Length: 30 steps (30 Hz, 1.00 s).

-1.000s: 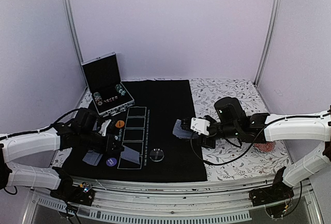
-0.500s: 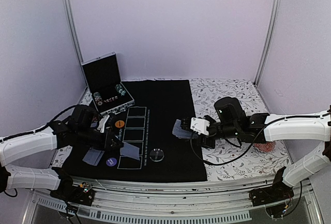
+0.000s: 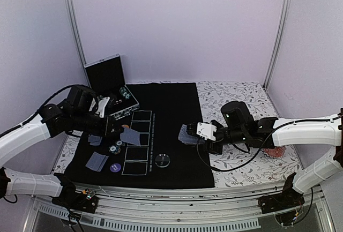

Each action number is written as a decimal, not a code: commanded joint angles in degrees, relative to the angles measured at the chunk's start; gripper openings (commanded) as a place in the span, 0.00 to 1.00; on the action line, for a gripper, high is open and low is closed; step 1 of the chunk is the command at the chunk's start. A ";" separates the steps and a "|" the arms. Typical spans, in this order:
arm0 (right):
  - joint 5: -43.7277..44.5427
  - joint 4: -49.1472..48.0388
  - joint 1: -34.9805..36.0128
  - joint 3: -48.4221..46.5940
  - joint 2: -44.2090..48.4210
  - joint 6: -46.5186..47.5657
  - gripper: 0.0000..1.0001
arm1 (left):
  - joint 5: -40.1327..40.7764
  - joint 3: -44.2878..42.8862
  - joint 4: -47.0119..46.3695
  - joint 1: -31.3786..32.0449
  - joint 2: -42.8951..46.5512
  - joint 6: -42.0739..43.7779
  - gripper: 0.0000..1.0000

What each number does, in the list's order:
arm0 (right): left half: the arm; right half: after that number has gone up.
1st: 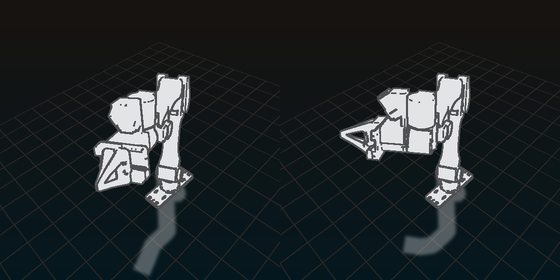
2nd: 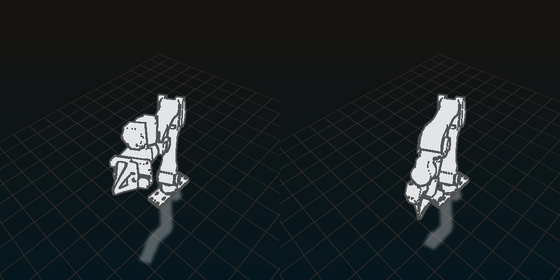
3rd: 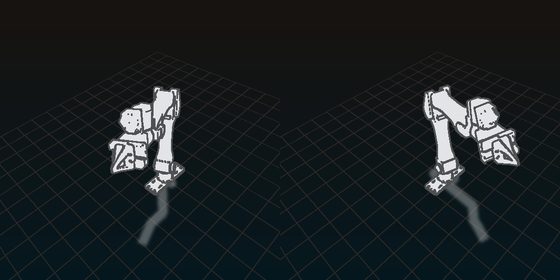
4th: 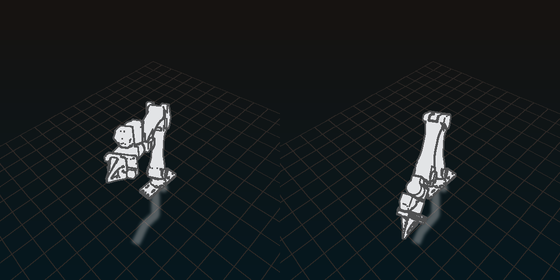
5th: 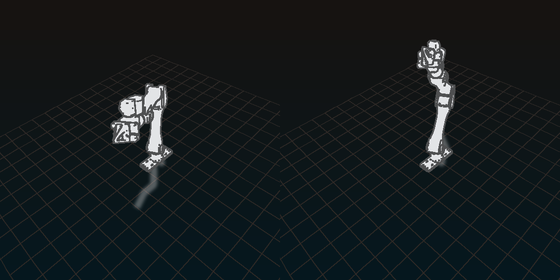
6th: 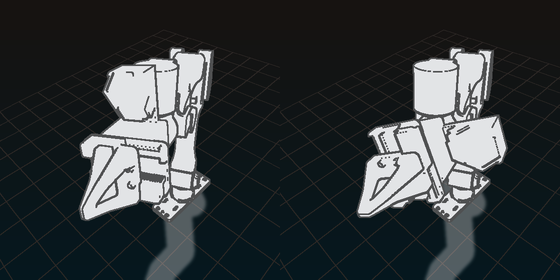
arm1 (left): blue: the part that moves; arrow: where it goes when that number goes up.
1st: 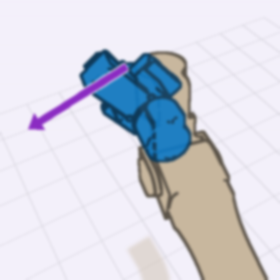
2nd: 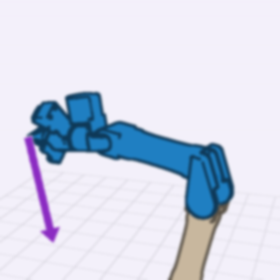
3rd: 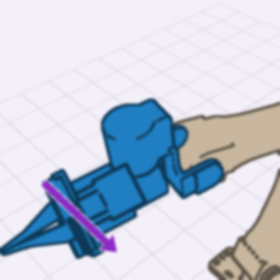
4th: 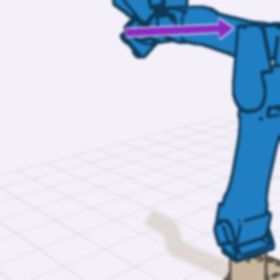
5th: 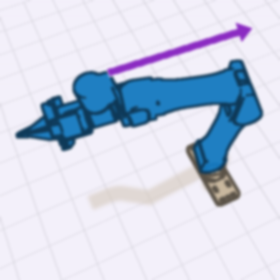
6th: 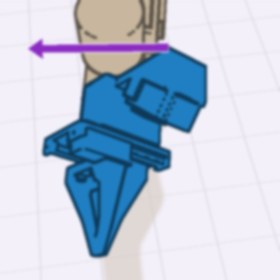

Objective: Distribute texas hold em gaming equipment
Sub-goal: Flop the poker card into the community card area.

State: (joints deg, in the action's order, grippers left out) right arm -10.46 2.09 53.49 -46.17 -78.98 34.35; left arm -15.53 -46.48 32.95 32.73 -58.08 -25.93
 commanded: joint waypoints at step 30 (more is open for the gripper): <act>-0.54 -1.37 -0.28 -0.59 2.07 -0.17 0.50 | 29.26 -14.77 28.59 18.21 -19.18 -4.09 0.00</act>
State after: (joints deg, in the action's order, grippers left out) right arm -10.46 2.17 53.49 -46.54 -78.81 34.50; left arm 9.19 -59.11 59.51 49.23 -75.85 -29.04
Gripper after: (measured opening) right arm 0.506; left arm 0.005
